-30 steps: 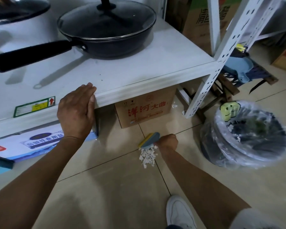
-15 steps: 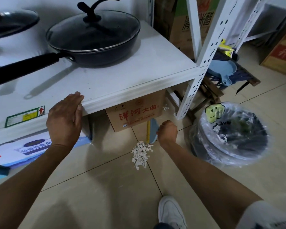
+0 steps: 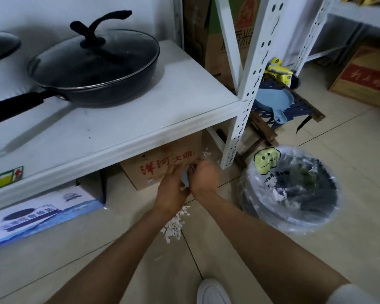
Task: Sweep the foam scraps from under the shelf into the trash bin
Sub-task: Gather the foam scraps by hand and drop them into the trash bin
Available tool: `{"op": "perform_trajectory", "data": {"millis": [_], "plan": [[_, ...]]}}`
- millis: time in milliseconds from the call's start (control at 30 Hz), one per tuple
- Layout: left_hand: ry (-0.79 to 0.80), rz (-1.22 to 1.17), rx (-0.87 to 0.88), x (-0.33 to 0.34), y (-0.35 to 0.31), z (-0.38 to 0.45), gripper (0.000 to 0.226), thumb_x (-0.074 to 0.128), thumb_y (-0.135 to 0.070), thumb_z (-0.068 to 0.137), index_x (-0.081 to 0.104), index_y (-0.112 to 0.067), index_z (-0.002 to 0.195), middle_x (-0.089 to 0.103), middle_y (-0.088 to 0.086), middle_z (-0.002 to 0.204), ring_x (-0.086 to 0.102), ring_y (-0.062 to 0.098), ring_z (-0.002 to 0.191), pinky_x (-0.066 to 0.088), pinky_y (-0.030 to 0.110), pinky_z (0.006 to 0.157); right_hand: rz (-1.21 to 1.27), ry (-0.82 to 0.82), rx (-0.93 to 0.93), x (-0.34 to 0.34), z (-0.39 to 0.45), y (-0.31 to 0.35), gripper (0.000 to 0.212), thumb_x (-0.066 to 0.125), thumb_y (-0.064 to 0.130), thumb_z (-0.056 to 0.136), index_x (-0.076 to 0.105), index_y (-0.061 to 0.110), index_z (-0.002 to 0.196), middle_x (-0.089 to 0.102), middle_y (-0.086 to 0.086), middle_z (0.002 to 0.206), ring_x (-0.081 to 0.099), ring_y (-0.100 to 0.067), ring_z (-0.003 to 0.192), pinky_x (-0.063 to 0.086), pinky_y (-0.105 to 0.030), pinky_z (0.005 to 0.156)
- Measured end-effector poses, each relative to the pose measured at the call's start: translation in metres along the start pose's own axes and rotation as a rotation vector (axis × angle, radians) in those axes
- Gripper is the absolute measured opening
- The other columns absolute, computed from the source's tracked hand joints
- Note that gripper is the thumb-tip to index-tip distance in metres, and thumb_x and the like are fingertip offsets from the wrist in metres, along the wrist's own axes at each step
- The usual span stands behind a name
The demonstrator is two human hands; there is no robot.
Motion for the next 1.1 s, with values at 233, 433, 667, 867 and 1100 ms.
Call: {"op": "perform_trajectory", "data": {"millis": [233, 433, 667, 867, 1100], "plan": [[-0.08, 0.009, 0.105, 0.034, 0.005, 0.044, 0.046, 0.059, 0.003, 0.085, 0.057, -0.018, 0.126, 0.058, 0.006, 0.128, 0.058, 0.023, 0.115, 0.05, 0.034, 0.098, -0.025, -0.048, 0.053, 0.004, 0.021, -0.012, 0.016, 0.057, 0.025, 0.088, 0.071, 0.019, 0.092, 0.073, -0.005, 0.089, 0.069, -0.023, 0.081, 0.056, -0.031, 0.069], [-0.066, 0.023, 0.121, 0.051, 0.016, 0.066, 0.026, 0.054, -0.007, 0.086, 0.064, -0.022, 0.104, 0.072, 0.0, 0.1, 0.068, 0.015, 0.089, 0.059, 0.041, 0.079, 0.094, -0.029, 0.025, 0.022, 0.038, -0.03, 0.014, 0.056, 0.017, 0.086, 0.068, 0.012, 0.09, 0.072, -0.007, 0.087, 0.068, -0.024, 0.081, 0.055, -0.031, 0.069], [-0.11, 0.098, 0.176, 0.069, 0.032, 0.088, 0.039, 0.061, -0.001, 0.087, 0.063, -0.014, 0.123, 0.073, 0.006, 0.104, 0.069, 0.021, 0.088, 0.053, 0.025, 0.078, 0.305, -0.21, -0.157, 0.014, 0.043, -0.063, 0.02, 0.051, 0.02, 0.093, 0.066, 0.016, 0.105, 0.071, -0.004, 0.098, 0.069, -0.019, 0.084, 0.057, -0.036, 0.076], [-0.138, 0.126, 0.257, 0.075, 0.017, 0.101, 0.044, 0.064, -0.002, 0.087, 0.059, -0.013, 0.129, 0.07, 0.008, 0.113, 0.068, 0.024, 0.093, 0.046, 0.021, 0.081, 0.496, -0.628, -0.16, -0.021, 0.072, -0.059, 0.036, 0.049, 0.009, 0.096, 0.051, 0.012, 0.131, 0.052, -0.004, 0.133, 0.052, -0.014, 0.124, 0.043, -0.022, 0.105], [-0.164, 0.206, 0.301, 0.087, -0.01, 0.118, 0.034, 0.065, -0.005, 0.086, 0.064, -0.014, 0.119, 0.072, 0.008, 0.107, 0.067, 0.023, 0.097, 0.052, 0.03, 0.078, 0.411, -0.616, -0.185, -0.021, 0.112, -0.056, 0.063, 0.041, -0.004, 0.094, 0.022, 0.015, 0.151, 0.019, 0.0, 0.16, 0.021, -0.011, 0.147, 0.025, -0.014, 0.115]]}}
Point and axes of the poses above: each hand's wrist, its own z-axis towards the middle knuckle, its own x-axis out of the palm, y = z × x, the point moved 1 cm from there along z, towards the middle knuckle
